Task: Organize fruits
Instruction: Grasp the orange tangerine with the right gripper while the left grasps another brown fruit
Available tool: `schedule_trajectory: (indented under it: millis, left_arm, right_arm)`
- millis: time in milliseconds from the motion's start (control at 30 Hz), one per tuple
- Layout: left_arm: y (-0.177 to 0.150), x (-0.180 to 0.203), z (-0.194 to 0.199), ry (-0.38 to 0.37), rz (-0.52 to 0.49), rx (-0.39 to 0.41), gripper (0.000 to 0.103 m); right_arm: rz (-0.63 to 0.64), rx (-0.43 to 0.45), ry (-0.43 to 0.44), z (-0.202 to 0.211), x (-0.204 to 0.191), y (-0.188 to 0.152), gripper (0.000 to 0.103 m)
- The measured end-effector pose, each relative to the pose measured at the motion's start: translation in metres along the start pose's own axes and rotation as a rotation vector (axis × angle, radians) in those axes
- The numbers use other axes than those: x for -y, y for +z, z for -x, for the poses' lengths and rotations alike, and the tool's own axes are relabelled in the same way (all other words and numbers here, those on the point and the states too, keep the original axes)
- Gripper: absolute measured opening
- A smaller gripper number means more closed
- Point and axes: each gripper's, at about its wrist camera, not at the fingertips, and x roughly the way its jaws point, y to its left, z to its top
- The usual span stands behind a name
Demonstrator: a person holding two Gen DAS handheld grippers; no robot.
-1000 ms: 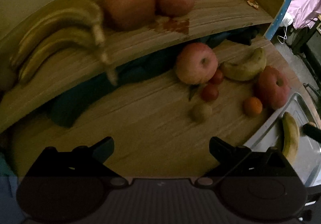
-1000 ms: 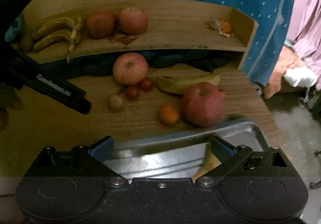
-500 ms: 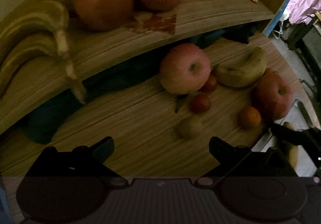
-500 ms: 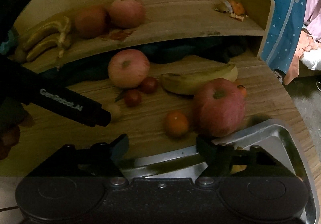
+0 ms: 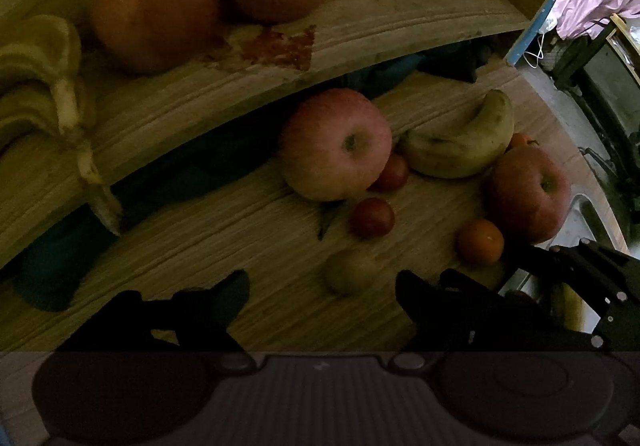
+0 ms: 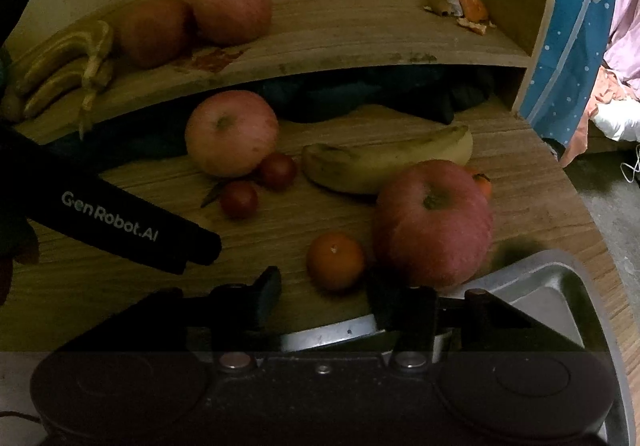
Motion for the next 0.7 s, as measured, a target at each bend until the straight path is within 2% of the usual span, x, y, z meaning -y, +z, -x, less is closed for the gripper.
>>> schedule_trajectory:
  millis: [300,467,700]
  left_arm:
    - [-0.0029,0.0027,-0.0037,-0.016,-0.021,0.005,0.063]
    - [-0.0037,0.0019,-0.0008,-0.024,-0.031,0.011,0.047]
    - [-0.0045,0.0055,-0.0017,-0.04,-0.045,0.014,0.038]
  right_arm:
    - [0.011,0.016,-0.024,-0.0023,-0.001,0.0013,0.039]
    - [0.006,0.021,-0.029,-0.0019,0.0001,0.0008,0.035]
    - [0.005,0.032,-0.028,-0.0018,0.0006,-0.0005,0.035]
